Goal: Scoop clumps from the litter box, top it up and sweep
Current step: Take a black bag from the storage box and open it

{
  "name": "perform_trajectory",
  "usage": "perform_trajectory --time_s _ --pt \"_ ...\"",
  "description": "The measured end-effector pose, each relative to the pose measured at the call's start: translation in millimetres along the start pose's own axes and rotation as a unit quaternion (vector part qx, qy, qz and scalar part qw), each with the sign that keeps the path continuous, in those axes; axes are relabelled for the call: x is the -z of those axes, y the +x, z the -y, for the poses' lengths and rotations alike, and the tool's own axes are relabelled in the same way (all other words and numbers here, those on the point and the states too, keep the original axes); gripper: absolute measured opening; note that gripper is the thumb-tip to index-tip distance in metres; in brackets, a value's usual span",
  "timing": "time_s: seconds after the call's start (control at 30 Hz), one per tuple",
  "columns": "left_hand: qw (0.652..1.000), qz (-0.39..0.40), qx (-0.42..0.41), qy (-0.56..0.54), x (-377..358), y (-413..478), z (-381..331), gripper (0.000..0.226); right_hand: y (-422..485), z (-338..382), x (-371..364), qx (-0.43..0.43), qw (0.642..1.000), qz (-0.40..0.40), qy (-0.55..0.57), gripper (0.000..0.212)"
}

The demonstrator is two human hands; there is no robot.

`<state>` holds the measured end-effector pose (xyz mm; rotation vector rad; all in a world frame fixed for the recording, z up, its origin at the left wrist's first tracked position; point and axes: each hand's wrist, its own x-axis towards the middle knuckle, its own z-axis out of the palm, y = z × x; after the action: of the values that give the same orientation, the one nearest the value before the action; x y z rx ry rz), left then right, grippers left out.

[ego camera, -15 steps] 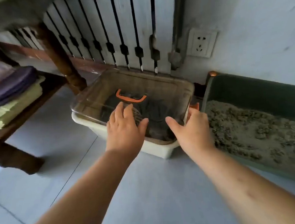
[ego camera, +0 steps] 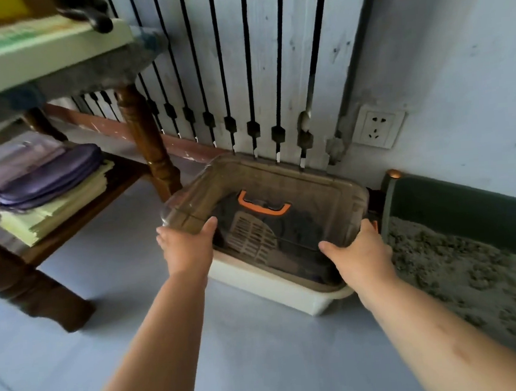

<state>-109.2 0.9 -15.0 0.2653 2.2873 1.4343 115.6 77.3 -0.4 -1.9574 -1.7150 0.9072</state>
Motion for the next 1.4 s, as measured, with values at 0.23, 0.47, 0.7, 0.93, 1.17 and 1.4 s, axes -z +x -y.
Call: perform_trajectory --time_s 0.23,0.47,0.7,0.93,1.17,1.4 --pt "0.999 0.012 -0.033 -0.004 1.3 -5.3 6.9 0.063 -11.2 -3.3 -1.7 -0.003 0.990 0.036 0.138 0.089" --pt "0.998 0.034 -0.007 -0.057 14.9 -12.8 5.1 0.051 -29.1 16.2 5.8 0.022 0.956 0.046 0.288 0.078" --pt "0.992 0.076 0.037 -0.095 54.8 -26.2 4.4 0.060 -50.7 27.3 25.7 0.068 0.931 0.104 0.342 0.042" --pt "0.954 0.131 0.175 -0.203 91.8 -34.1 22.8 0.051 -87.8 0.3 20.9 0.114 0.918 0.179 0.336 0.054" --pt "0.940 0.148 0.265 -0.159 114.2 -52.8 66.2 0.094 -117.2 -61.9 -9.6 0.054 0.932 0.277 0.228 0.044" --pt "0.963 0.170 0.196 -0.068 104.9 -53.1 52.4 0.087 -113.6 -99.7 -22.4 0.013 0.954 0.262 0.143 0.043"
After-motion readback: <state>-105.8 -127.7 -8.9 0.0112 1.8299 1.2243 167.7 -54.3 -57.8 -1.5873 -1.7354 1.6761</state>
